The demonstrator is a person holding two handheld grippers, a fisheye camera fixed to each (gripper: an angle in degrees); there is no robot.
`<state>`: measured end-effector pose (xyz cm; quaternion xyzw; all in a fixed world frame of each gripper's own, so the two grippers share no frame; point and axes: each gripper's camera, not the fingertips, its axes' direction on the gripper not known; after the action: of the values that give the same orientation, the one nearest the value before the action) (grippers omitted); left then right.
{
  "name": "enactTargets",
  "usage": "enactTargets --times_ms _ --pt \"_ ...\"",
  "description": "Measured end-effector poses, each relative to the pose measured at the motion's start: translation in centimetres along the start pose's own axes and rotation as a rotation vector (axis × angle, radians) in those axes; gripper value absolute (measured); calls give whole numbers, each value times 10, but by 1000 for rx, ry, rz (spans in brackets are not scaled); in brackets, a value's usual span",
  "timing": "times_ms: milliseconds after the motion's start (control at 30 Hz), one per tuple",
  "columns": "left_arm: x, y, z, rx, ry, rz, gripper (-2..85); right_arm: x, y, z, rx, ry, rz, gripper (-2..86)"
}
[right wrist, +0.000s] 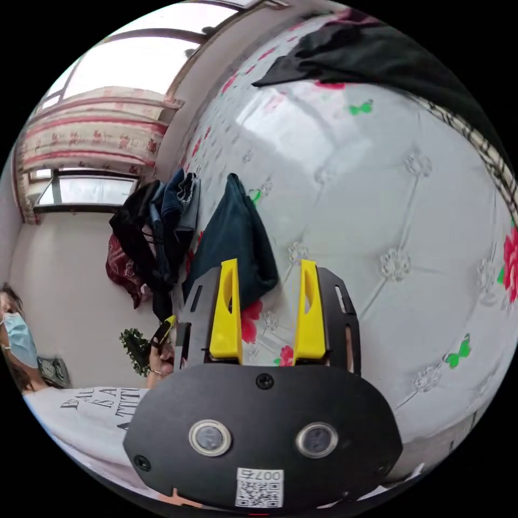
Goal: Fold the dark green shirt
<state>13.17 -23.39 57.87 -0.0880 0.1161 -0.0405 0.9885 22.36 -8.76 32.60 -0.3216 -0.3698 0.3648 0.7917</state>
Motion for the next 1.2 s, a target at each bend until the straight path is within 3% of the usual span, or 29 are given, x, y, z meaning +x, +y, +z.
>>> enactTargets --times_ms 200,433,533,633,700,800,933,1033,1200 --pt "47 11 57 -99 84 99 75 15 14 15 13 -152 80 111" --pt "35 9 74 -187 22 139 61 -42 -16 28 -2 -83 -33 90" --pt "18 22 45 -133 21 88 64 -125 -21 19 -20 -39 -306 83" --pt "-12 49 10 -61 57 -12 64 -235 0 31 -96 37 -715 74" --pt "-43 74 -11 -34 79 -124 69 -305 36 59 -192 34 -993 67" --pt "-84 102 -27 -13 127 -246 90 -352 85 115 -377 -21 -1185 67" --pt "-127 128 -33 31 215 -373 115 -354 130 203 -621 -69 -1209 75" --pt "-155 141 -30 44 300 -436 134 -330 139 256 -816 -44 -1052 85" --pt "-182 140 -21 38 434 -403 179 -289 66 191 -557 -131 -826 105"
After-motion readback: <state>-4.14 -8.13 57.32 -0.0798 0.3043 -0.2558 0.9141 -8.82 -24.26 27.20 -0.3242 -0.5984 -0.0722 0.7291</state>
